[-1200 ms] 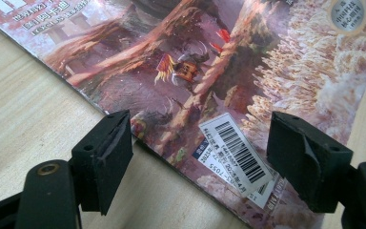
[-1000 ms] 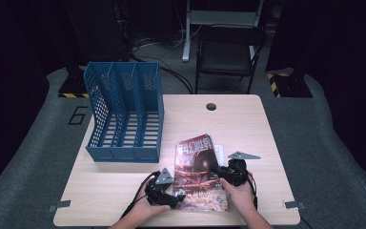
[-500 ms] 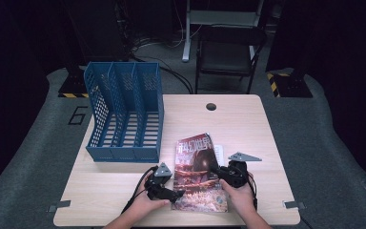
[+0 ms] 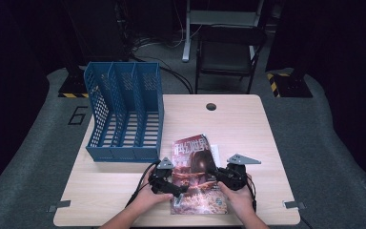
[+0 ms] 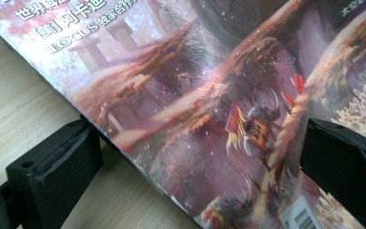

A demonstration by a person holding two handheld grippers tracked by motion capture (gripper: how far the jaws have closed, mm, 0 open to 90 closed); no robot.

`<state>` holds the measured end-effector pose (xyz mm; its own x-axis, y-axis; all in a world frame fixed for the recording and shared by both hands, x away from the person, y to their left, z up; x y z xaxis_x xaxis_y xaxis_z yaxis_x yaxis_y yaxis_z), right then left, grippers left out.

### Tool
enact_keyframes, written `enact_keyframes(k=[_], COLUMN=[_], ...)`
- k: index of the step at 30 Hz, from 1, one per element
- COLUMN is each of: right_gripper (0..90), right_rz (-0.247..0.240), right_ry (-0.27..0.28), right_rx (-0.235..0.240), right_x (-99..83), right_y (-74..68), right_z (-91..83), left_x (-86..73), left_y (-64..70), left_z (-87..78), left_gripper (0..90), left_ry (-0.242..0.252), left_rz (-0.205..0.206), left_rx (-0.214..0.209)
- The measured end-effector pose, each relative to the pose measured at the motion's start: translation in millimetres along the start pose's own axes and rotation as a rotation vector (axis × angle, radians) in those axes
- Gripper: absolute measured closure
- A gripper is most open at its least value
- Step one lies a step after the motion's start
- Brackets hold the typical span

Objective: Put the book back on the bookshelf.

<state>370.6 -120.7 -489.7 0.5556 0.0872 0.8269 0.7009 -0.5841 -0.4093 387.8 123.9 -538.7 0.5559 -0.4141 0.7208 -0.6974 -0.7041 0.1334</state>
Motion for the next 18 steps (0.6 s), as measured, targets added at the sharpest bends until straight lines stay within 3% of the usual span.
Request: enact_keyframes(k=[6, 18], right_gripper=[86.7, 86.6], right_rz=[-0.008, -0.03], right_ry=[0.018, 0.042], right_rx=[0.029, 0.053], right_x=[1.2, 3.4], right_y=[-3.4, -6.7], right_z=[-1.2, -4.8], left_x=[3.4, 9.6], left_y=[0.3, -2.2], left_z=[4.1, 9.8], left_gripper=[0.3, 0.2], left_ry=[0.004, 0.007], left_rz=[0.002, -0.028], left_rx=[-0.005, -0.065])
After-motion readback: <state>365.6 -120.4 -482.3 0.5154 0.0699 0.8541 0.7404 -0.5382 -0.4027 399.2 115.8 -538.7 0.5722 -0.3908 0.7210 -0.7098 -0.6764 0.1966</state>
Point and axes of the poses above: each handheld gripper's, and its own axes: z roughly forward along the jaws, x roughly out of its top, y roughly to its right, the point moved 2 cm from there along z, roughly forward along the jaws, and after that the axes turned 10 degrees about x, right-handed, at the moved point
